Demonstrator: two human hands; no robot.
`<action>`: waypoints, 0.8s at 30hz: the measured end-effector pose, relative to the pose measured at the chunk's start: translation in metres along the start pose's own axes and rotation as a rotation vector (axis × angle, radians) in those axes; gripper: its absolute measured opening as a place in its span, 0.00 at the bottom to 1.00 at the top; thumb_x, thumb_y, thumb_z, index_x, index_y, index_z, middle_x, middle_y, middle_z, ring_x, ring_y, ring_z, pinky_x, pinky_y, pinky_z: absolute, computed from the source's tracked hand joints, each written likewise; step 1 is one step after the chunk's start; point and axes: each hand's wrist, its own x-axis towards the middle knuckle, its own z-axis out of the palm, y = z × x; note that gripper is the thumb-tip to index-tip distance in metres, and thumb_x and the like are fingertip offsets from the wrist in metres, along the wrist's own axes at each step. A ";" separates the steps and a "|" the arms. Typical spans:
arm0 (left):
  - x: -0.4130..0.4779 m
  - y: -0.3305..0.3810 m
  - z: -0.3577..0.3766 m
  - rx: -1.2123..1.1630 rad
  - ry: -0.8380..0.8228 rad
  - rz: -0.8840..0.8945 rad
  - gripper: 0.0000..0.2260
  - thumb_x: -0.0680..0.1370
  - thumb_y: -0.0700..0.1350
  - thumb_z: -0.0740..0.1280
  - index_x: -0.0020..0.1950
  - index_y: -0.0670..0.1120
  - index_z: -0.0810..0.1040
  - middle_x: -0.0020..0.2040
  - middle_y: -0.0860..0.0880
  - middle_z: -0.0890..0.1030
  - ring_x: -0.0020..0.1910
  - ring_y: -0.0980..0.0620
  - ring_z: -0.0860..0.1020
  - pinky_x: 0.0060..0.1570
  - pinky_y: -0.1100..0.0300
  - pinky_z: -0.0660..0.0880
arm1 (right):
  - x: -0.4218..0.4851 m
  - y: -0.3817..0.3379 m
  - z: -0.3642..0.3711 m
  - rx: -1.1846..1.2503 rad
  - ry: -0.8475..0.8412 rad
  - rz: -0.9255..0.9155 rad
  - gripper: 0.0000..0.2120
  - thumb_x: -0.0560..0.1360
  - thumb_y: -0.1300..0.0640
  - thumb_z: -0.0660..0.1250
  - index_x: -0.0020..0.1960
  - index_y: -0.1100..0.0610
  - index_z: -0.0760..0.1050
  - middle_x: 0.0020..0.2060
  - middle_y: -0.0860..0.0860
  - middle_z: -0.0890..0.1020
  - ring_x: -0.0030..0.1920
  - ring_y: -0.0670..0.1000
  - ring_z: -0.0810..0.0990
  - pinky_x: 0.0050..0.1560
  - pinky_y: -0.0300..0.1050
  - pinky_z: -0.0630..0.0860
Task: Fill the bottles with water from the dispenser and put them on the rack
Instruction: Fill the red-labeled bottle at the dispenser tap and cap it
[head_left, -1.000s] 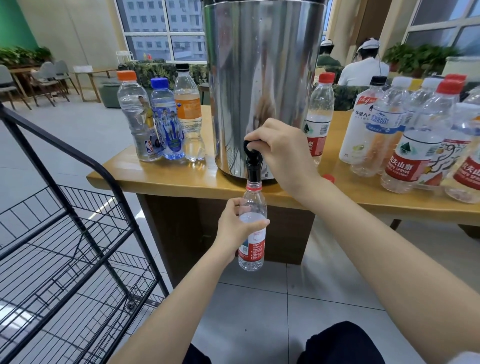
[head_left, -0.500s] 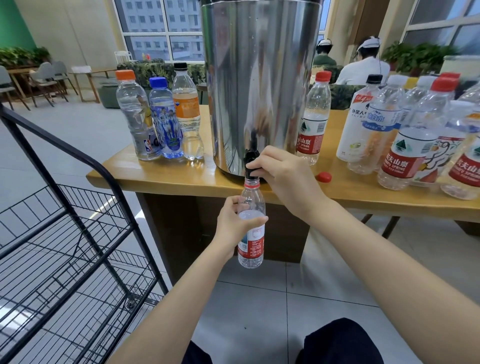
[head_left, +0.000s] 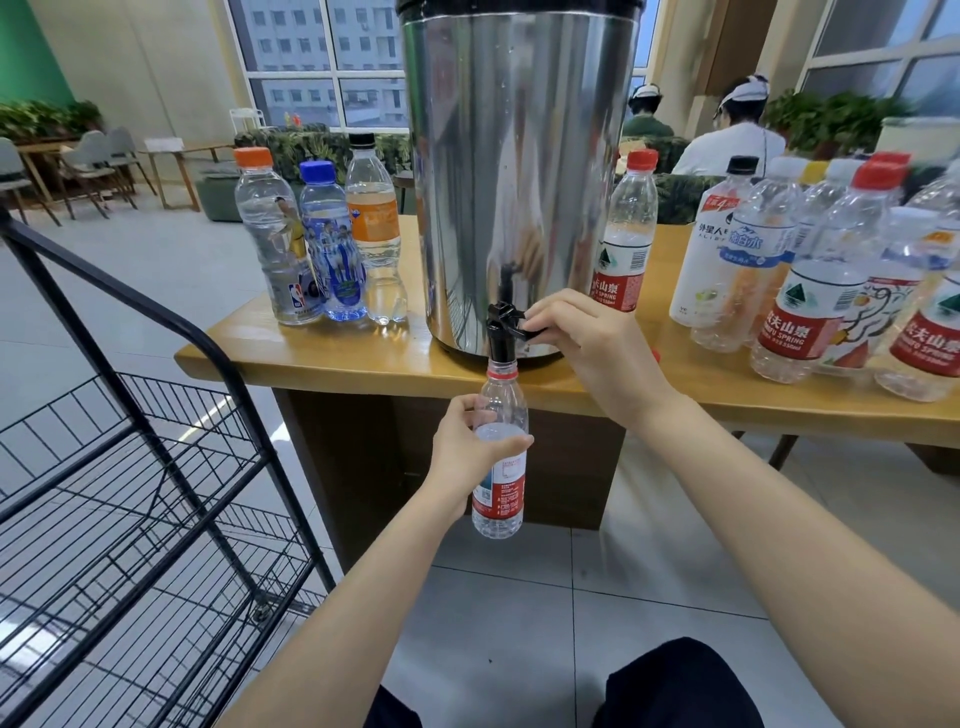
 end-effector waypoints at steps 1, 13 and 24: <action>0.000 0.000 0.000 0.002 0.003 0.001 0.34 0.68 0.43 0.79 0.70 0.50 0.67 0.65 0.48 0.76 0.60 0.52 0.74 0.56 0.54 0.72 | -0.001 0.001 0.001 -0.048 0.002 -0.006 0.07 0.74 0.67 0.68 0.52 0.64 0.79 0.50 0.57 0.82 0.51 0.54 0.82 0.47 0.50 0.81; -0.001 0.001 0.002 0.029 0.021 0.016 0.34 0.68 0.43 0.79 0.70 0.49 0.67 0.64 0.49 0.76 0.61 0.51 0.74 0.59 0.52 0.73 | 0.001 -0.016 0.002 -0.230 0.062 0.137 0.11 0.75 0.47 0.70 0.48 0.55 0.81 0.43 0.50 0.84 0.46 0.49 0.81 0.34 0.43 0.75; -0.003 0.004 0.001 0.030 0.022 -0.001 0.33 0.69 0.42 0.78 0.70 0.49 0.67 0.66 0.48 0.75 0.63 0.48 0.74 0.56 0.54 0.72 | -0.001 -0.008 -0.001 -0.169 0.041 0.200 0.15 0.75 0.44 0.66 0.53 0.53 0.81 0.44 0.51 0.83 0.46 0.48 0.80 0.34 0.39 0.73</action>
